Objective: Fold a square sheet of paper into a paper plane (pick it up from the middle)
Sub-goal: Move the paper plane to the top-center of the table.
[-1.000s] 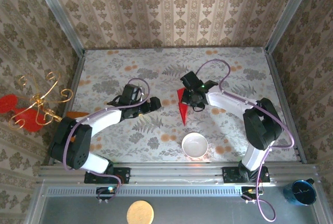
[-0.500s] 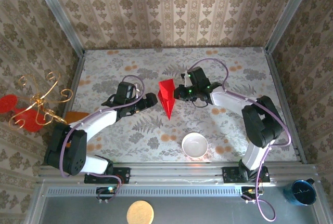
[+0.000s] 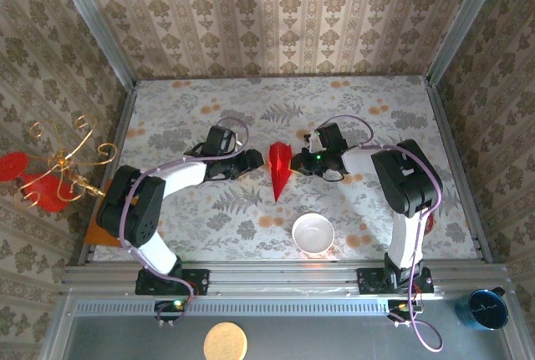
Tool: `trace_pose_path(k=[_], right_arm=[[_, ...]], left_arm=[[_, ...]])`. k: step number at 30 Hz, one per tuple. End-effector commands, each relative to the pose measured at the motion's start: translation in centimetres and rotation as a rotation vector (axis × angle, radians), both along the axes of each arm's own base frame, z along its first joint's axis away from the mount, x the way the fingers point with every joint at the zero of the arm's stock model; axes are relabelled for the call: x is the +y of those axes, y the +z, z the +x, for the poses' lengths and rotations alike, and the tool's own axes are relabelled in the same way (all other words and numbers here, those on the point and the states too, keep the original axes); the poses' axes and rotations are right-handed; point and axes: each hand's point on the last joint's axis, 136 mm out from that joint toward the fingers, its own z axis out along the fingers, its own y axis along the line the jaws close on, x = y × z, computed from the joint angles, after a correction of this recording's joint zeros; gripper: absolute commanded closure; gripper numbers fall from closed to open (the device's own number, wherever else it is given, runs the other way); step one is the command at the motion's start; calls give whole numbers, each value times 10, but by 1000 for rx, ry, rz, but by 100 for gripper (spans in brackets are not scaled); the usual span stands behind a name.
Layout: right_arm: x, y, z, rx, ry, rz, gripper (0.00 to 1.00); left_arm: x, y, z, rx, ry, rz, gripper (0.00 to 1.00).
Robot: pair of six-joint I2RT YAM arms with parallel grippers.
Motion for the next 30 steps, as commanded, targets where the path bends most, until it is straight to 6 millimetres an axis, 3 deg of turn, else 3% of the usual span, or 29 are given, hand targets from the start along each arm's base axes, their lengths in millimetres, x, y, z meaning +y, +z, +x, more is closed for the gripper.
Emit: trace_pose_path(k=[1,7,13,18,24,30], right_arm=[[3,1,-1,3,15,44,96],[2,-3,-3,16,15,48,95],[2,-5,-3,21,15,47,96],[2,-3,-2,17,19,51,96],[-2,1,0,7,7,46,97],[-14,18,6,-37,-29,56,98]], left_arm=[[-17,7,3,-2,-49,-46,41],[-32,2,3,18,-97,-43,42],[-36,-10,7,48,-104,-8,64],[-38,-13,11,55,-115,23,70],[-32,-20,13,67,-108,74,85],[-19,-9,19,7,-58,86,95]])
